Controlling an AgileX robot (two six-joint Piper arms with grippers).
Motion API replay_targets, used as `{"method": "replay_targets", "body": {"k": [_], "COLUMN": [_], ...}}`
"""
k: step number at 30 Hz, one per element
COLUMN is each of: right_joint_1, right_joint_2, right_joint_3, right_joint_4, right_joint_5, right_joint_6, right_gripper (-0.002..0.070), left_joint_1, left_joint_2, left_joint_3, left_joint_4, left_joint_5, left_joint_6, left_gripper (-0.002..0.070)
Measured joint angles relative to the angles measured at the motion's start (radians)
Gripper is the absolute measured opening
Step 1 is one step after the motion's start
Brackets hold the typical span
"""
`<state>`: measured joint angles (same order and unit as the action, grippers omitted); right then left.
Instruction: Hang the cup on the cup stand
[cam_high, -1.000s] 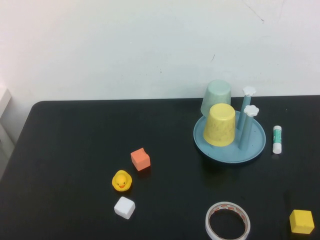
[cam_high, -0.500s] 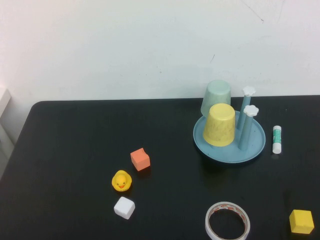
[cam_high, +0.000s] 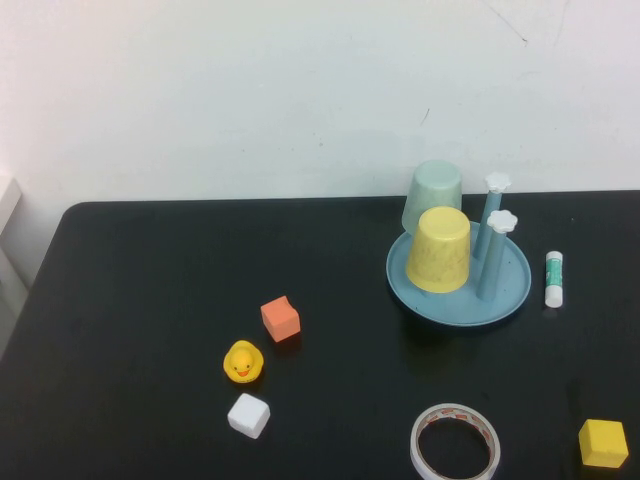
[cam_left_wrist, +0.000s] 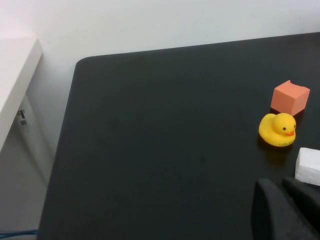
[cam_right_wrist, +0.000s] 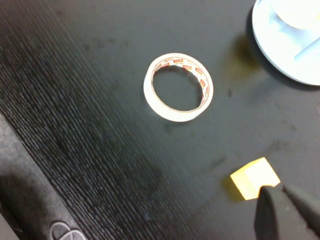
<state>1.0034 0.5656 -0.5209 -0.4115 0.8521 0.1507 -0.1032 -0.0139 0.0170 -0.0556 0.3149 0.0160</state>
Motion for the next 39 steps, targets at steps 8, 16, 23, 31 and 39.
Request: {"method": "replay_targets", "body": {"k": [8, 16, 23, 31, 39], "right_joint_1": [0.0, -0.192, -0.581, -0.948, -1.007], "right_joint_2": [-0.005, -0.177, -0.37, -0.57, -0.578], "right_joint_3": [0.0, 0.058, 0.225, 0.341, 0.358], "right_joint_4": [0.0, -0.004, -0.007, 0.003, 0.098], "right_joint_5": [0.0, -0.089, -0.431, -0.524, -0.629], "right_joint_6": [0.0, -0.017, -0.005, 0.001, -0.01], "right_gripper": [-0.0001, -0.0001, -0.0001, -0.0001, -0.0001], "left_joint_1": [0.0, 0.0, 0.0, 0.0, 0.0], "left_joint_2": [0.0, 0.0, 0.0, 0.0, 0.0], "left_joint_3": [0.0, 0.0, 0.0, 0.0, 0.0], "left_joint_4": [0.0, -0.002, -0.002, -0.002, -0.002], "left_joint_5": [0.0, 0.0, 0.0, 0.0, 0.0], "left_joint_6": [0.0, 0.0, 0.0, 0.0, 0.0], "left_gripper": [0.0, 0.0, 0.0, 0.0, 0.0]}}
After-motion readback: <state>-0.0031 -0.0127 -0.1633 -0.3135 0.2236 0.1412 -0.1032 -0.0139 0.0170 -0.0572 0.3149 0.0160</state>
